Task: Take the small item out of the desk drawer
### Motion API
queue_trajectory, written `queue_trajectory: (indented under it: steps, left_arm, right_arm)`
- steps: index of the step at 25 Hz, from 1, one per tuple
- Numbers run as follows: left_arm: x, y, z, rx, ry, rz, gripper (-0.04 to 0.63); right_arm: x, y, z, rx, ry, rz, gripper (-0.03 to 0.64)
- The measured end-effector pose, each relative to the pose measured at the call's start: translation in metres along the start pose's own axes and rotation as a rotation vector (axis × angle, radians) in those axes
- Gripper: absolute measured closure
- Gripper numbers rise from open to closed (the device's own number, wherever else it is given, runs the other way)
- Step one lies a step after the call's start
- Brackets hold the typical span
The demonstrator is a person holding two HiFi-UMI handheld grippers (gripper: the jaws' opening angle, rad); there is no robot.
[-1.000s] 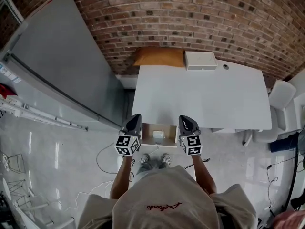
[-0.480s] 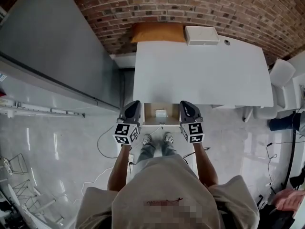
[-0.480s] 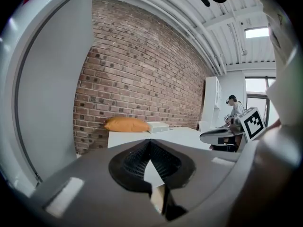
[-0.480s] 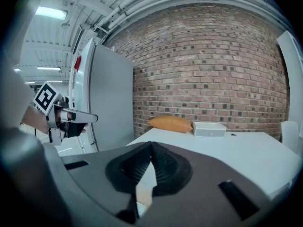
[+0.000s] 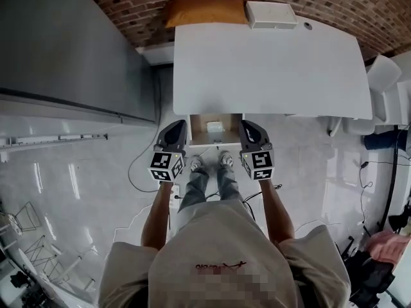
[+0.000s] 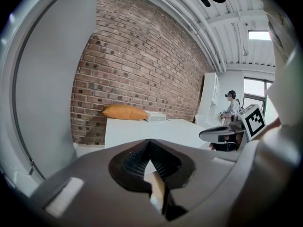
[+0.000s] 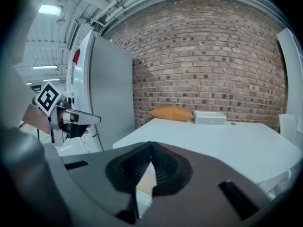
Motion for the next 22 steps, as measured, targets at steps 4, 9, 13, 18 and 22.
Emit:
queue_trajectory:
  steps: [4,9,13,18,22]
  left_arm:
    - [-0.007,0.016,0.004,0.017,0.004,-0.026,0.586]
    - [-0.009,0.038,0.006,0.031,-0.014,-0.06,0.586]
    - [-0.01,0.057,0.002,0.047,-0.034,-0.086,0.586]
    - [-0.008,0.084,-0.001,0.082,-0.063,-0.119,0.586]
    - [-0.01,0.11,-0.001,0.113,-0.077,-0.144,0.586]
  right_arm:
    - [-0.006,0.016,0.003,-0.008,-0.016,-0.033,0.606]
    - [-0.018,0.041,0.003,-0.021,-0.044,-0.081,0.606]
    - [-0.029,0.061,-0.002,-0.038,-0.069,-0.113,0.606]
    - [-0.04,0.088,-0.008,-0.057,-0.1,-0.17,0.606]
    - [-0.046,0.111,-0.011,-0.069,-0.116,-0.21,0.606]
Point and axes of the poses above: the fingertips, and each gripper's own axes: x backward along the fingers, z to its right, y out of its underside, the point moved 10 cm from there along x, backward along the fingers, and after that the axes turned 5 degrees about -x, right-handed, at the moved point
